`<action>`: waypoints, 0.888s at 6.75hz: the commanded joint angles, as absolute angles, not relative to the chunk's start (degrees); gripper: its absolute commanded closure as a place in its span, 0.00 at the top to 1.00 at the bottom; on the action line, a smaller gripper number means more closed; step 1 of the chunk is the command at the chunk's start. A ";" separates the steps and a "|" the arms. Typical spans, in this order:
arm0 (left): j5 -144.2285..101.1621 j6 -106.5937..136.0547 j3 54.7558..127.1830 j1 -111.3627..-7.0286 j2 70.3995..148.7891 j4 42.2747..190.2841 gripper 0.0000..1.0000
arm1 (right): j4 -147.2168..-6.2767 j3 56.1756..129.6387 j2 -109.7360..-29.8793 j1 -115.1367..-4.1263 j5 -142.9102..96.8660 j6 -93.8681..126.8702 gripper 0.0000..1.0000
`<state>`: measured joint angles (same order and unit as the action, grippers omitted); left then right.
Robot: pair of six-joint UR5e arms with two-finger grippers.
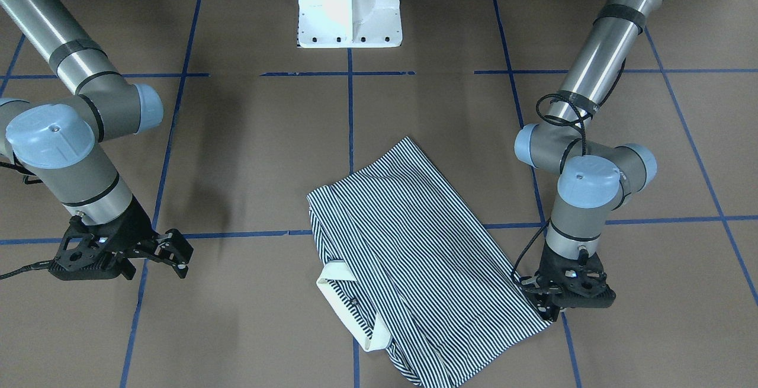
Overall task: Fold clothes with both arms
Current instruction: 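Raise the left gripper away while the right gripper moves toward the collar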
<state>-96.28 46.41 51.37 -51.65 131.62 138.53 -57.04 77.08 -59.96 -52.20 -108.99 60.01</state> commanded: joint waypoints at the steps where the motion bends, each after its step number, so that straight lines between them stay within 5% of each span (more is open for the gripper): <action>1: -104.27 35.92 53.85 -58.06 129.48 138.78 1.00 | -57.74 76.91 -56.89 -48.89 -105.24 65.97 1.00; 3: -106.26 34.72 57.99 -59.50 126.84 138.69 1.00 | -60.72 68.09 -44.20 -43.62 -97.95 78.78 0.86; 4: -106.26 34.72 58.27 -59.50 126.65 138.69 1.00 | -60.65 64.03 -39.95 -42.03 -95.56 82.75 0.67; 6: -106.26 34.80 58.27 -59.50 126.48 138.78 1.00 | -60.21 61.37 -36.15 -39.04 -91.09 90.13 0.53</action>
<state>-106.23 34.77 58.17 -59.47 126.63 138.75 -60.42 63.55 -38.85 -40.95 -94.24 85.55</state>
